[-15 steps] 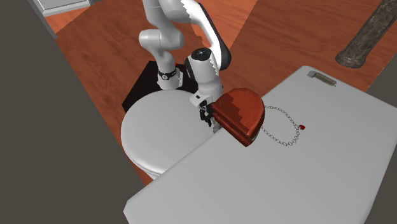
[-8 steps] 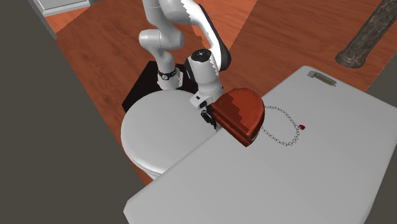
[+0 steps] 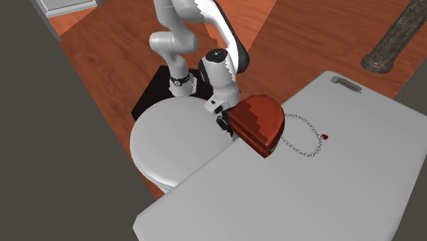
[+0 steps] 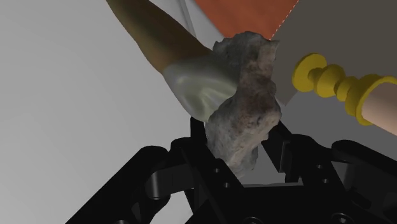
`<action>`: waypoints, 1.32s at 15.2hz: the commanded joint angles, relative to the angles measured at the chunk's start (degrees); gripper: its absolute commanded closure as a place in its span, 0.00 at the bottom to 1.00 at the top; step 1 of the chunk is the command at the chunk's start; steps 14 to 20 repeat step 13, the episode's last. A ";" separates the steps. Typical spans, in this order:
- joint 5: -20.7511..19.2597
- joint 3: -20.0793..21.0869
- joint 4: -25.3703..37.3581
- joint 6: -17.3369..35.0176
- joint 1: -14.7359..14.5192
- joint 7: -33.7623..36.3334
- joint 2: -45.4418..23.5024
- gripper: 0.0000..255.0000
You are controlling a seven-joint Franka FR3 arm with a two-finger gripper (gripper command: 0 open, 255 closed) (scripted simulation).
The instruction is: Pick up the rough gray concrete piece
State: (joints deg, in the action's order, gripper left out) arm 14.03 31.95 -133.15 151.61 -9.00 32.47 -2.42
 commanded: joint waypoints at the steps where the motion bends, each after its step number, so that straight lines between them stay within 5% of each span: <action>1: 0.78 0.01 0.34 -1.56 0.15 -0.42 1.32 1.00; 11: 2.66 -0.51 3.66 -9.70 0.46 -0.84 6.55 1.00; 20: 2.68 -0.52 3.72 -9.82 0.46 -0.84 6.62 1.00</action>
